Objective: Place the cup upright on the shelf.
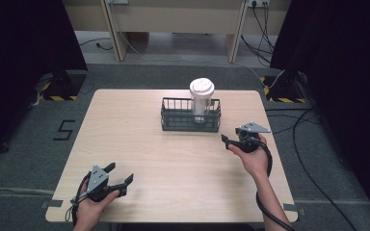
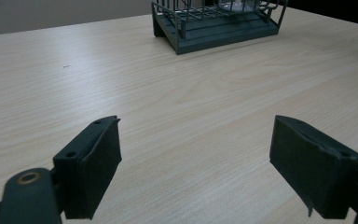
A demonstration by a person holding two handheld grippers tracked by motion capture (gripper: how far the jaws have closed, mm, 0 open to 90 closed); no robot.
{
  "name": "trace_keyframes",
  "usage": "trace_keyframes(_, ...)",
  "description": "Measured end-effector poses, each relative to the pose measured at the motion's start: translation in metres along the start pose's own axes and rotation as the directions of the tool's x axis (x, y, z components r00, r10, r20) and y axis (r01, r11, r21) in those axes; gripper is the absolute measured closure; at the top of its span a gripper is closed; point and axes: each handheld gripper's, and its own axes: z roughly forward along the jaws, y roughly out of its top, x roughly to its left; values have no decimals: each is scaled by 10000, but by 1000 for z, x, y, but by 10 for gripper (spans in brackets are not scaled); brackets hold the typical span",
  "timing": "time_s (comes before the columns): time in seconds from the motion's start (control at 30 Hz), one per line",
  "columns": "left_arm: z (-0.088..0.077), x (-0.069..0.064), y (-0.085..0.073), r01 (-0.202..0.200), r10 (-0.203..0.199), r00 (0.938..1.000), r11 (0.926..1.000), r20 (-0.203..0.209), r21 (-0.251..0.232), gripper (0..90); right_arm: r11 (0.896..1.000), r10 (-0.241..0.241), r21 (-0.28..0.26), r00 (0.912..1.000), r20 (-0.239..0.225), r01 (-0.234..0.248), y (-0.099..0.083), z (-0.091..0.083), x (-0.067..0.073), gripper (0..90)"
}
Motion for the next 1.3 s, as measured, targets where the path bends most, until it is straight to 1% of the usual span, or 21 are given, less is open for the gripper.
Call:
trace_keyframes(0.07,0,0,0,-8,8,10000,10000,1,10,158,9999,97,37,10000,19,-98,-4,-3,-1,325)
trace_keyframes(0.13,0,0,0,-10,10,10000,10000,-4,11,158,9999,81,77,10000,40,-81,-9,-7,-2,326)
trace_keyframes(0.5,0,0,0,-48,48,10000,10000,-36,33,156,9993,343,140,9991,264,-347,-27,-29,-12,326)
trace_keyframes(0.67,0,0,0,-60,60,10000,10000,-62,35,156,9984,553,79,9977,379,-557,-37,-36,-15,325)
trace_keyframes(0.8,0,0,0,-41,41,10000,10000,-68,36,156,9985,552,28,9975,432,-553,-42,-42,-18,322)
trace_keyframes(0.97,0,0,0,-36,36,10000,10000,-70,36,155,9977,673,37,9963,528,-675,-49,-50,-22,317)
trace_keyframes(1.23,0,0,0,-28,28,10000,10000,-87,24,155,9956,940,-86,9929,735,-937,-65,-63,-29,313)
trace_keyframes(1.27,0,0,0,-13,13,10000,10000,-92,18,155,9944,1054,-108,9916,756,-1049,-67,-65,-29,313)
trace_keyframes(1.3,0,0,0,-4,4,10000,10000,-100,19,155,9946,1036,-128,9915,790,-1029,-69,-67,-29,313)
